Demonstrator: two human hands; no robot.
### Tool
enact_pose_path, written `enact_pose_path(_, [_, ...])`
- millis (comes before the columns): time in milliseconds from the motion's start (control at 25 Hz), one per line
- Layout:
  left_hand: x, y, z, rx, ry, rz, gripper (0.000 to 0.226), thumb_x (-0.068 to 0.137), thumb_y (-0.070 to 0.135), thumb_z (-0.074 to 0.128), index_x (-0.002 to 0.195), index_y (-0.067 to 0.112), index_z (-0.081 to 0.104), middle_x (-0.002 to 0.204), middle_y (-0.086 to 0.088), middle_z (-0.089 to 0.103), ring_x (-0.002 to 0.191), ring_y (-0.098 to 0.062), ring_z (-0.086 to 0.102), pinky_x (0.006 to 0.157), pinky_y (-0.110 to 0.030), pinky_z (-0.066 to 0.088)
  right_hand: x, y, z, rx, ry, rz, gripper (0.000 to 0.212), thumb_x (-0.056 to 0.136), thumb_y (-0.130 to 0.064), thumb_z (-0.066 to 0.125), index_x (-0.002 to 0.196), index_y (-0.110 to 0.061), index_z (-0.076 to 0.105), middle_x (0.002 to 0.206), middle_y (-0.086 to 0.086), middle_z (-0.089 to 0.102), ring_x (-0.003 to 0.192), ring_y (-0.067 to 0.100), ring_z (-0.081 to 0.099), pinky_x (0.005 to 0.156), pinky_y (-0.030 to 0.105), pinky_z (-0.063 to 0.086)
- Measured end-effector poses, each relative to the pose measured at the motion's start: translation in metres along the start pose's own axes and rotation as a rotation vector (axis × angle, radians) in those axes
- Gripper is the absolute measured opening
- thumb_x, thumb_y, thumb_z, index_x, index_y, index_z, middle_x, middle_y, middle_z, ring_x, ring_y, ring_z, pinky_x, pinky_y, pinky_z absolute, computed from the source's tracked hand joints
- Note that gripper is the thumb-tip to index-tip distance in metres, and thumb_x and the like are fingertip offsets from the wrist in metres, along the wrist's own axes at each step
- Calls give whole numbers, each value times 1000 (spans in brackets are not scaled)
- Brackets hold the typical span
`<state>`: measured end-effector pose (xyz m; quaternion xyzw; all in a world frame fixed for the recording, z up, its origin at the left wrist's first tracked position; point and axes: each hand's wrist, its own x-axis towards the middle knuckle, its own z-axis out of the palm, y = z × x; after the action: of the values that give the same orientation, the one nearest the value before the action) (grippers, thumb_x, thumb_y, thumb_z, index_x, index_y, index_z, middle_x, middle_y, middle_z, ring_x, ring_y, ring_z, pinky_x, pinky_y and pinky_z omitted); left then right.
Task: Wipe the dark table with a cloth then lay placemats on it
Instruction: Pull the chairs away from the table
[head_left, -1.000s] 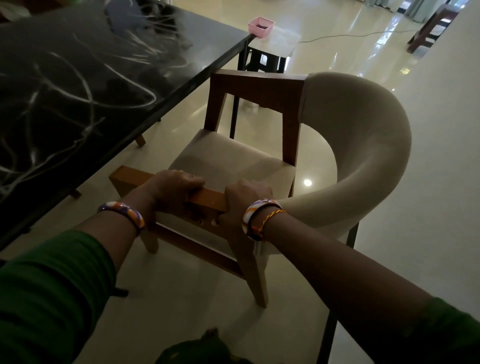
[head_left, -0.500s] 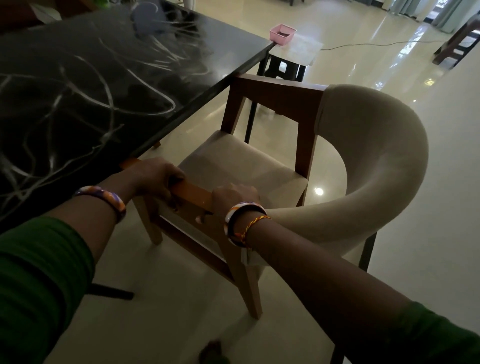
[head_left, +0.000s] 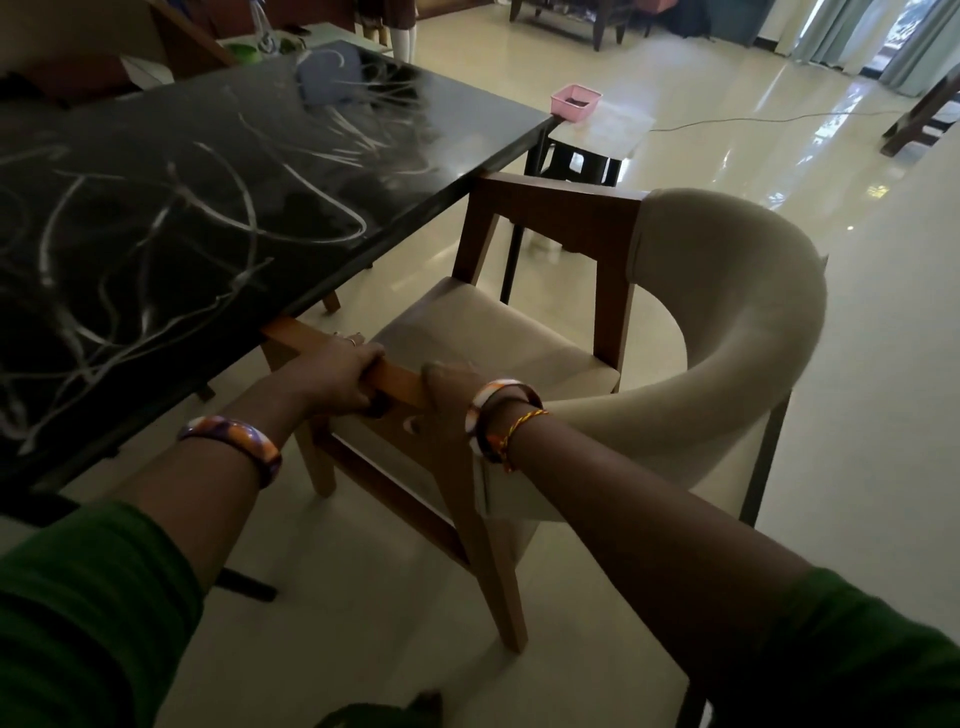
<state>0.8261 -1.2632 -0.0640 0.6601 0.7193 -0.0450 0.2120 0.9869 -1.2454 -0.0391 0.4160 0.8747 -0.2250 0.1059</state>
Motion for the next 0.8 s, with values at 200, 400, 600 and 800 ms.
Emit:
enact_pose_path(200, [-36, 86, -3, -222, -240, 146, 64, 73, 28, 75, 129, 25, 44, 127, 0, 50, 115, -20, 50, 93, -33, 42, -64, 42, -29, -52, 80, -48, 43, 94, -40, 50, 128, -13, 51, 120, 8, 57, 106, 21, 54, 77, 23, 38])
enact_pose_path(400, [-51, 186, 3, -405, -157, 265, 78, 72, 36, 74, 138, 27, 34, 117, 5, 46, 105, -16, 48, 88, -35, 45, -126, 138, -51, -253, 291, 28, 59, 93, -61, 27, 97, -17, 67, 87, 3, 64, 81, 19, 60, 68, 28, 44])
enact_pose_path(600, [-48, 220, 30, -245, 433, 319, 83, 61, 78, 50, 117, 17, 58, 105, -5, 65, 85, -14, 61, 74, -31, 53, -149, 197, -41, -307, 633, -100, 62, 91, -54, 16, 101, -17, 65, 98, 7, 66, 97, 25, 59, 98, 39, 37])
enact_pose_path(800, [-42, 213, 35, -286, 534, 361, 75, 68, 74, 38, 99, 12, 66, 86, -4, 67, 72, -13, 63, 63, -27, 54, -131, 192, -30, -333, 875, -88, 55, 92, -41, 27, 73, -9, 68, 68, 9, 67, 63, 25, 61, 75, 34, 44])
